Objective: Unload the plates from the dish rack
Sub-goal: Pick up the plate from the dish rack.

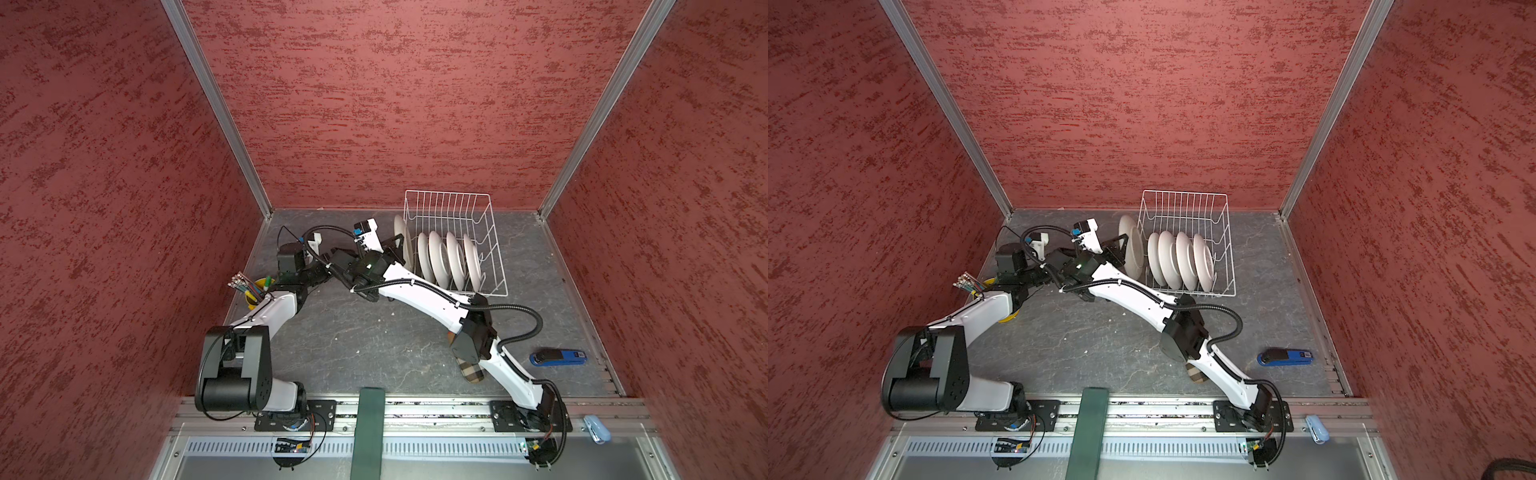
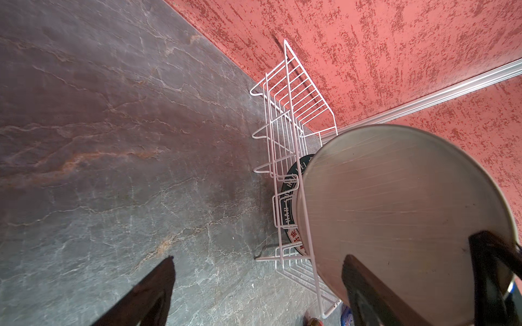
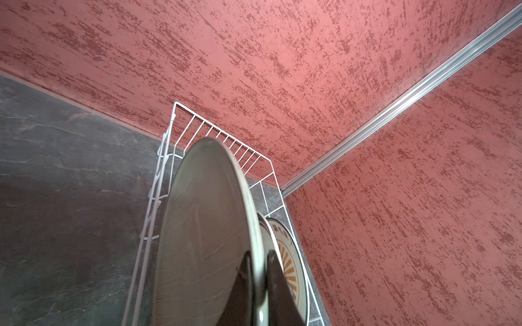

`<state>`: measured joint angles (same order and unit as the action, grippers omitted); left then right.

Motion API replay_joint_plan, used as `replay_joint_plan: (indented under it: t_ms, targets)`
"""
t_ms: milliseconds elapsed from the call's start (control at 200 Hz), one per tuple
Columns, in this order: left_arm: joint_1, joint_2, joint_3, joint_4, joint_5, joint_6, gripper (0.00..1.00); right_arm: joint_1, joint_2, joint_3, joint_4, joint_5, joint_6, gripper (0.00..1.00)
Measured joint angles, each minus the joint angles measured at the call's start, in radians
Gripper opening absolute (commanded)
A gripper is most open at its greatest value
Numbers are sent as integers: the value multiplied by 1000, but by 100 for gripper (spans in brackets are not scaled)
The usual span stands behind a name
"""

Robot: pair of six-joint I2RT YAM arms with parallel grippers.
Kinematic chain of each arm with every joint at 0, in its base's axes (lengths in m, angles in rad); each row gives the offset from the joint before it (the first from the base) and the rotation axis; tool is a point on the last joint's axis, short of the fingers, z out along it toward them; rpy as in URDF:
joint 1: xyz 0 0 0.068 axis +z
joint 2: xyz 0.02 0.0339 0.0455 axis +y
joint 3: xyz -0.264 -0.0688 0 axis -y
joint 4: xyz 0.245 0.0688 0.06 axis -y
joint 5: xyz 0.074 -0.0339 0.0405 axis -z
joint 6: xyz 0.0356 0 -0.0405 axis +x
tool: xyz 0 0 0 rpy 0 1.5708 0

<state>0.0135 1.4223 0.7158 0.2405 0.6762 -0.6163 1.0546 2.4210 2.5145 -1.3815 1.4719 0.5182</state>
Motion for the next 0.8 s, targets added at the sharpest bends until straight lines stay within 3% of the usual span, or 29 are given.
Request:
replay_joint_plan:
  t_ms: [311, 802]
  targets:
    - [-31, 0, 0, 13, 6, 0, 92, 8, -19, 0, -38, -8, 72, 0]
    - [-70, -39, 22, 7, 13, 0, 92, 9, -183, 0, -183, -17, 294, 0]
